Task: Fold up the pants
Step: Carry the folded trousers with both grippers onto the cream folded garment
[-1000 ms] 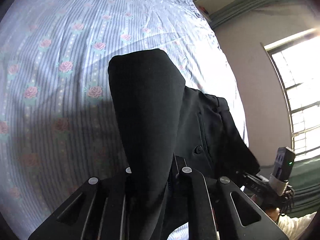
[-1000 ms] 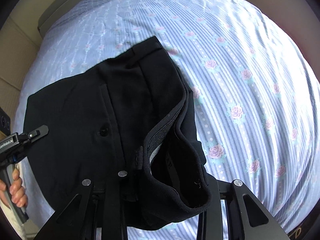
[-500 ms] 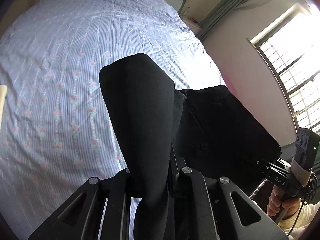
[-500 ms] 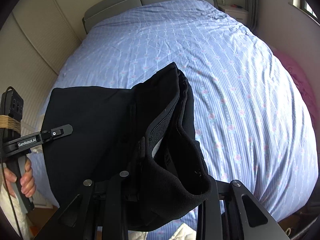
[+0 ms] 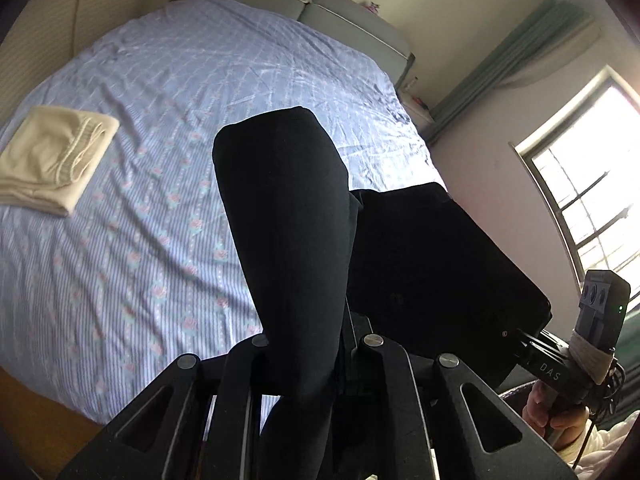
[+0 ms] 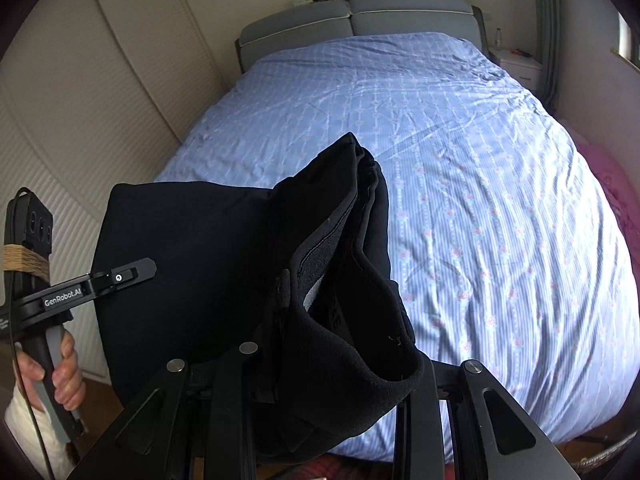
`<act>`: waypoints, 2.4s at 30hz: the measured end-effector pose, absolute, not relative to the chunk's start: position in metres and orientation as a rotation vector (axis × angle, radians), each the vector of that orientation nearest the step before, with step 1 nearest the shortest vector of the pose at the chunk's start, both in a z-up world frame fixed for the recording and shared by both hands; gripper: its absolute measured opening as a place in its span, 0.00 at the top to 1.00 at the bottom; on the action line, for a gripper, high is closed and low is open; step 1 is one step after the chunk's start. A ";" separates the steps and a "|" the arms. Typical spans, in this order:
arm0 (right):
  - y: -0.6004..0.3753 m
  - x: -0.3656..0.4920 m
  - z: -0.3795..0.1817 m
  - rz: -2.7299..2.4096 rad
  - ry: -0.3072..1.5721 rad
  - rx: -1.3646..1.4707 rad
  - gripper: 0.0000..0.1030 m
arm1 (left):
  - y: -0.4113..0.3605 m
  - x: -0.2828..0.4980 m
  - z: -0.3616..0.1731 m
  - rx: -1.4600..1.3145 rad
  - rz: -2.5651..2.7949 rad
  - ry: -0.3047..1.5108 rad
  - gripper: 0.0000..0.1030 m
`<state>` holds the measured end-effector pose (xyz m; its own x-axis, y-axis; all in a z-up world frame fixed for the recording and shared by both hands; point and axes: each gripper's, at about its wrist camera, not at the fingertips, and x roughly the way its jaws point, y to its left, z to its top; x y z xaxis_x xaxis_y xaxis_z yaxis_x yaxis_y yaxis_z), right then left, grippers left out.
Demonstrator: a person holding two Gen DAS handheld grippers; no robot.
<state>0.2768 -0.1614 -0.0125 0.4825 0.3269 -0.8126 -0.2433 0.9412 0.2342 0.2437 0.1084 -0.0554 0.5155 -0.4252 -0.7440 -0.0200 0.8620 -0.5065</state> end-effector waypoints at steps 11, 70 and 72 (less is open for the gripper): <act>-0.107 0.232 -0.021 0.659 1.002 0.024 0.72 | 0.174 0.127 -0.055 -0.646 0.067 0.985 0.86; 0.414 0.445 -0.126 0.193 1.040 0.112 0.71 | 0.663 0.590 -0.171 -0.166 -0.406 1.217 0.86; 0.418 0.454 -0.137 0.176 1.053 0.077 0.71 | 0.664 0.604 -0.191 -0.163 -0.401 1.245 0.85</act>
